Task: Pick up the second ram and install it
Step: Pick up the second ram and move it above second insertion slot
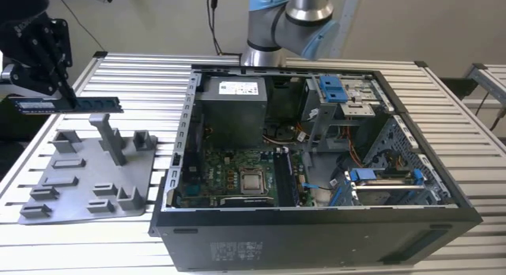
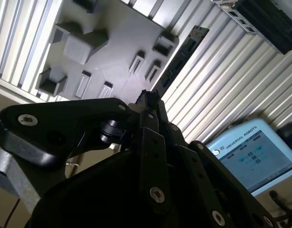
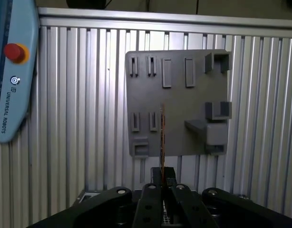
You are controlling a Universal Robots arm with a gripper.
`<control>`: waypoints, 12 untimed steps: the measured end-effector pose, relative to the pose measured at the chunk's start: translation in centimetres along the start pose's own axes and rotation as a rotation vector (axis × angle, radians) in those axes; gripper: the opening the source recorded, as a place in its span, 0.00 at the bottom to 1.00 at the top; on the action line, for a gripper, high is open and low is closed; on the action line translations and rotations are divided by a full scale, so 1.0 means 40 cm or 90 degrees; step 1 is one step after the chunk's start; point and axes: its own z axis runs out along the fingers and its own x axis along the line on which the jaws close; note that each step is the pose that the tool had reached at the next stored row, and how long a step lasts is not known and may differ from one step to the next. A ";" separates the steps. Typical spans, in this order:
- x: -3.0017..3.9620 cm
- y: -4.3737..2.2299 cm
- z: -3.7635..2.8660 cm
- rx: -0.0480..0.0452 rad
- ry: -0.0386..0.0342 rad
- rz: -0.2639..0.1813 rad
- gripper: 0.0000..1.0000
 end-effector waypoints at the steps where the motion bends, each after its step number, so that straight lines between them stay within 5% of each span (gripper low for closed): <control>1: 0.000 -0.004 0.000 0.0000 0.0000 0.000 0.14; 12: 0.001 -0.045 0.001 -0.0002 -0.0001 0.000 0.14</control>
